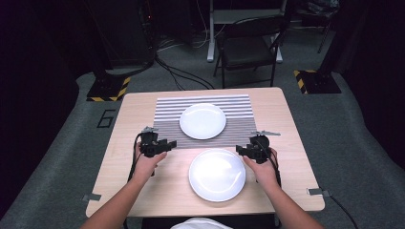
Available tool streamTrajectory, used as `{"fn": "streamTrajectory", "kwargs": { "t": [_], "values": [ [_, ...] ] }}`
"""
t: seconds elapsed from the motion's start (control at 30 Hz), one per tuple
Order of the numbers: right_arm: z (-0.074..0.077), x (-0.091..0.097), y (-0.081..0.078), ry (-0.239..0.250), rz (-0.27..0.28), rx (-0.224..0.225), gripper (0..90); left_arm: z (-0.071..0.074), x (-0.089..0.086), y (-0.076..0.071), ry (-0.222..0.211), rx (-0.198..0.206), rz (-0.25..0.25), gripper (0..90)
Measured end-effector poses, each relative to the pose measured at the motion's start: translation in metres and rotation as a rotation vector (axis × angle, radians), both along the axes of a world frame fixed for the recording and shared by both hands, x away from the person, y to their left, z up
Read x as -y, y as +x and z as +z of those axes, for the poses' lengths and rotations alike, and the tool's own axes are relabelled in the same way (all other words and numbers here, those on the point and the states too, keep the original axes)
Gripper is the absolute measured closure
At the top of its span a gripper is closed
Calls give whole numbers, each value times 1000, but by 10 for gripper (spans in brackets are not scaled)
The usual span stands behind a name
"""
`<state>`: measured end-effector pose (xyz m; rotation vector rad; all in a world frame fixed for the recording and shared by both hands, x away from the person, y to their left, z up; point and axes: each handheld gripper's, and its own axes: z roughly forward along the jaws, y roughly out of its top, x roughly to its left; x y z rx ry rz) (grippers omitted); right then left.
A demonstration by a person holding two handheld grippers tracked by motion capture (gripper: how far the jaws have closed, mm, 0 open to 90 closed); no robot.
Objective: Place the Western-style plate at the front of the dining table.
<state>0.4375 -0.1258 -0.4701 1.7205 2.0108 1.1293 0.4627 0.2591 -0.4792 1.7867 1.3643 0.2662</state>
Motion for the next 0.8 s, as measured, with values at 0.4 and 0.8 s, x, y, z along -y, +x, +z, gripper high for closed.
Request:
{"fn": "streamTrajectory", "kwargs": {
  "t": [0.4,0.8],
  "values": [
    [-15,7,-9,-53,-7,25,397,-14,-6,-13,34,23,-13,414],
    [-34,14,-3,-83,-8,-25,284,-24,-2,-10,65,-5,-55,356]
  ]
}}
